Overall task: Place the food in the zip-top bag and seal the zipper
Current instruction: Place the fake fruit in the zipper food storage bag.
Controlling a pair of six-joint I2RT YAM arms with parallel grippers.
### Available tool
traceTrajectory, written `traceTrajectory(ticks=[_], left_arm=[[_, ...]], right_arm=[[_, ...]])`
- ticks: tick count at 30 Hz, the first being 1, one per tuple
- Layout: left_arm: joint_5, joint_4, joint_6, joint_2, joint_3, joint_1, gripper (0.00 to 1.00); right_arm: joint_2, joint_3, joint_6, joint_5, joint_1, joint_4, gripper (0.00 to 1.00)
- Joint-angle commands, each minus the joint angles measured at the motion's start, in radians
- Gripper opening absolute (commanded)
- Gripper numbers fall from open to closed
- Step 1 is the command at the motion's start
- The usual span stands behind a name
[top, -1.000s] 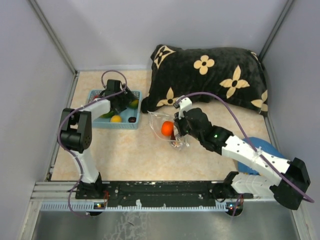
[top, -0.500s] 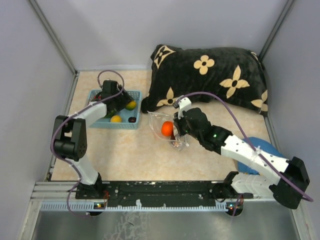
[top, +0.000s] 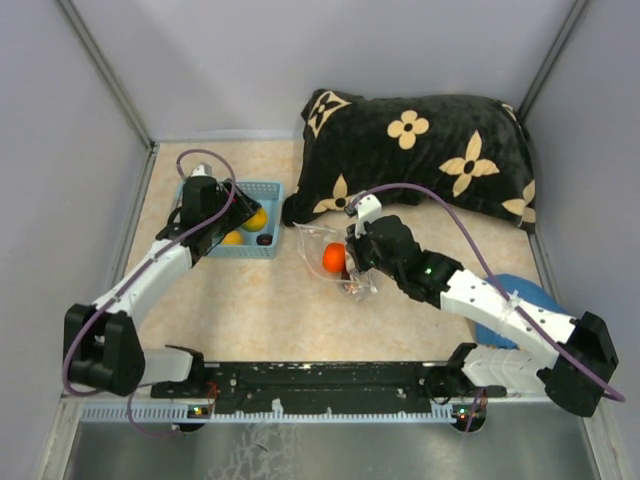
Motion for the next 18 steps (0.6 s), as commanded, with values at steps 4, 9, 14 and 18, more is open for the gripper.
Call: traceTrajectory(ticks=[4, 9, 14, 18], left_arm=[[0.003, -0.061, 0.126, -0.222, -0.006, -0.099, 0.43], [-0.018, -0.026, 0.208, -0.343, -0.02, -0.243, 0.42], [0.015, 0.075, 0.278, -0.446, -0.076, -0.348, 0.39], [0.018, 0.148, 0.339, -0.514, -0.109, -0.425, 0.38]], right_arm=[[0.014, 0.039, 0.009, 0.002, -0.007, 0.045, 0.0], [0.02, 0.045, 0.012, -0.006, -0.007, 0.037, 0.0], [0.022, 0.055, 0.017, -0.02, -0.007, 0.029, 0.0], [0.015, 0.066, 0.02, -0.029, -0.006, 0.015, 0.0]])
